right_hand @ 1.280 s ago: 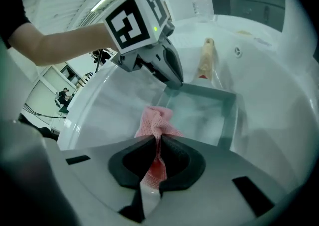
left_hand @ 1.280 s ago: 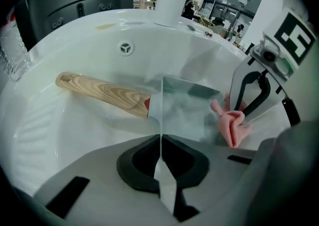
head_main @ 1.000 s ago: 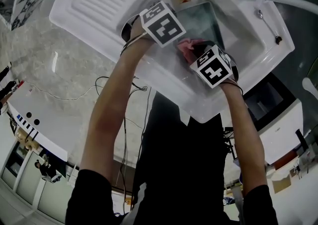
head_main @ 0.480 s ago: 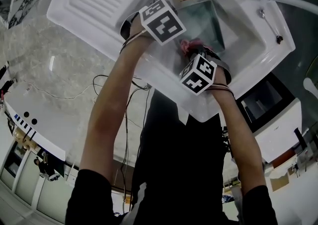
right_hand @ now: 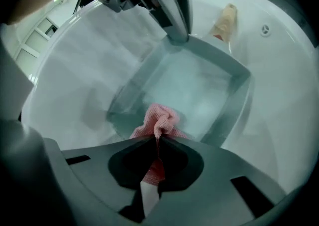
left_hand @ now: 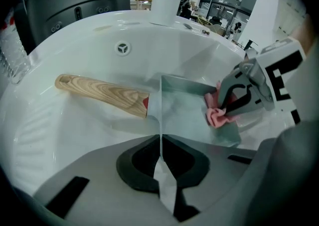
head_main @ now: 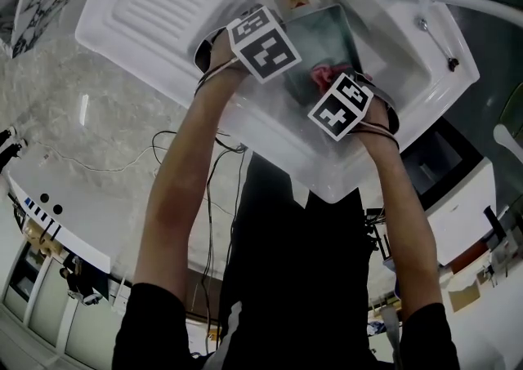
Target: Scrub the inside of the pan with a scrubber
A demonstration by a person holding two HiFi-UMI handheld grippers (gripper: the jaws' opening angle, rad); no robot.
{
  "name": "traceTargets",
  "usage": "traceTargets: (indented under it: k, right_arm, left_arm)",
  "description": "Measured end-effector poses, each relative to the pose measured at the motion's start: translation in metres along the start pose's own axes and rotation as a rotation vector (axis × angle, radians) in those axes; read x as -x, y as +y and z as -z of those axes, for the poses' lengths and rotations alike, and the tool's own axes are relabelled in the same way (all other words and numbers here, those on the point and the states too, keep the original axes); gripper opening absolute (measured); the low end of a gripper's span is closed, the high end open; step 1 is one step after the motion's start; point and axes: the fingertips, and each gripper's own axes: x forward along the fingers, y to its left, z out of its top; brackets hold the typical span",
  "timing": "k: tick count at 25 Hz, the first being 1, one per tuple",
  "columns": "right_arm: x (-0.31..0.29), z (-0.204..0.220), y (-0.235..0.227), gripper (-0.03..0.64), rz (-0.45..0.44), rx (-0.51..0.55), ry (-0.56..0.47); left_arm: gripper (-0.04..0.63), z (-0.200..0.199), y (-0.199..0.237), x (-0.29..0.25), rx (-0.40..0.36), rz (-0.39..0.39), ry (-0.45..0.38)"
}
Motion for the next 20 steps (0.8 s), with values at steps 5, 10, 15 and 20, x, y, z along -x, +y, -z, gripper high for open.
traceTargets:
  k: [5, 10, 15, 20]
  right_arm:
    - [-0.002, 0.013, -0.026, 0.039, 0.029, -0.026, 0.064]
    - [-0.004, 0.014, -0.043, 0.041, 0.109, 0.073, 0.091]
    - [-0.002, 0.000, -0.057, 0.041, 0.234, 0.138, 0.054]
    - [0.007, -0.024, -0.080, 0.041, 0.367, 0.085, -0.050]
  left_arm:
    - [0.041, 0.001, 0.000, -0.001, -0.052, -0.005, 0.011]
    - [0.041, 0.001, -0.002, 0.000, -0.092, 0.006, 0.012]
    - [0.041, 0.002, -0.003, 0.001, -0.106, 0.021, 0.010]
    - [0.041, 0.002, -0.004, 0.000, -0.120, 0.014, 0.014]
